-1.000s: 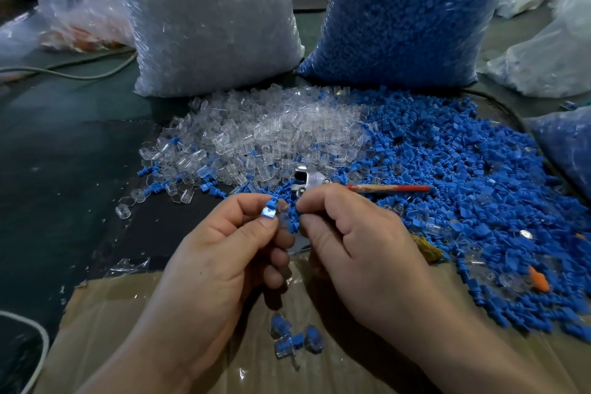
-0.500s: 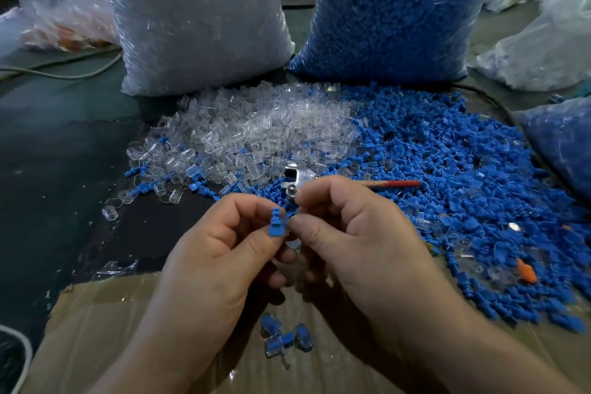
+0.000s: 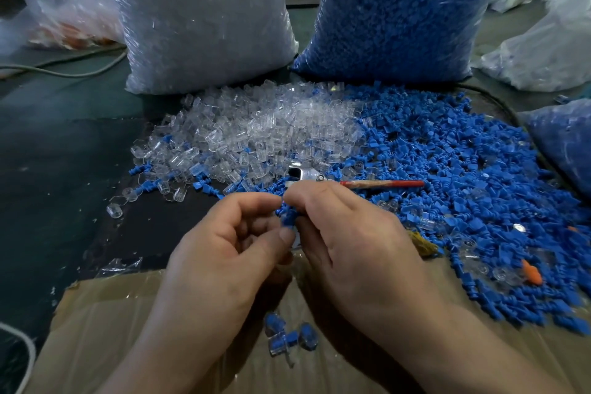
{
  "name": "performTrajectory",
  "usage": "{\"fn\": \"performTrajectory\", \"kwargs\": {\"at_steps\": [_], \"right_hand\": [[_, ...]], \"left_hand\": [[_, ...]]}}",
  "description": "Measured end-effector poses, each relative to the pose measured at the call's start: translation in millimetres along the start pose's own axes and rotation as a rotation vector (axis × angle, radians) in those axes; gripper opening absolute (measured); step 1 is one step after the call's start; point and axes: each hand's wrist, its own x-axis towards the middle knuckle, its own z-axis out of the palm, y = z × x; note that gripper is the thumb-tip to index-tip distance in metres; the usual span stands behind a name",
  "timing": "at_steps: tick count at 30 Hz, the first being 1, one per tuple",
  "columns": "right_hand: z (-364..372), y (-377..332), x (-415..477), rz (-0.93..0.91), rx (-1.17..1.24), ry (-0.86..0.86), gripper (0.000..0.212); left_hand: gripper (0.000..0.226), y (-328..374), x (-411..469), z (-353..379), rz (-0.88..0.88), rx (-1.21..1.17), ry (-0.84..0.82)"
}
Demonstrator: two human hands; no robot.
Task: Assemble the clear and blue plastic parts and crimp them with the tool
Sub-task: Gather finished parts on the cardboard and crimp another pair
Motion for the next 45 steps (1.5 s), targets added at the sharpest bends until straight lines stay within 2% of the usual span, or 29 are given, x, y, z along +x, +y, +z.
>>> {"fn": "performTrajectory", "kwargs": {"at_steps": [3,7,13,17,18,20,22,25,27,30,38,42,45], "right_hand": [[-1.3,-1.3,0.3,-0.036,-0.048,-0.018,0.027],[-0.2,-1.2,-0.5,-0.022,0.001,-0.022,0.029],[0.5,3.7,-2.9,-0.078,0.072,-0.01,0.026],[1.7,5.1,-5.0,-0.092,0.079,0.02,0.029],[1.0,6.6,-5.2,-0.093,0.06,0.025,0.029],[-3.9,13.3,-3.6,-0.053,-0.063,0.059,0.033],[-13.2,24.5,1.2,0.075,-0.312,0.035,0.047],[-22.4,40.6,4.3,0.31,-0.573,-0.258,0.07],[-21.9,47.6,2.3,0.339,-0.619,-0.333,0.07],[-24.2,47.0,4.3,0.294,-0.66,-0.312,0.064],[-31.1,40.4,11.8,0.322,-0.628,-0.272,0.053],[-40.8,29.6,7.8,0.252,-0.431,-0.072,0.053],[-43.3,18.6,1.3,0.154,-0.301,-0.062,0.041]], "left_hand": [[0.04,-1.6,2.7,-1.6,-0.077,-0.156,0.011],[0.047,-1.2,3.1,-2.0,-0.099,-0.127,-0.035],[0.036,-1.9,1.7,-0.6,-0.136,-0.142,-0.025],[0.009,-2.2,0.7,-1.2,-0.081,-0.033,-0.01],[0.013,-3.5,0.8,-1.4,-0.071,-0.013,0.008],[0.019,-3.5,0.9,-1.3,-0.085,-0.044,0.048],[0.022,0.2,1.0,-0.5,-0.13,-0.125,0.053],[0.031,4.0,1.9,-1.5,-0.214,-0.272,0.017],[0.035,5.8,2.6,-2.3,-0.247,-0.331,-0.001],[0.033,6.3,2.9,-2.9,-0.262,-0.349,0.005],[0.034,8.2,3.2,-8.3,-0.188,-0.296,0.08],[0.034,10.3,2.6,-8.3,-0.161,-0.347,0.1],[0.024,7.7,3.7,-10.5,-0.107,-0.362,0.127]]}}
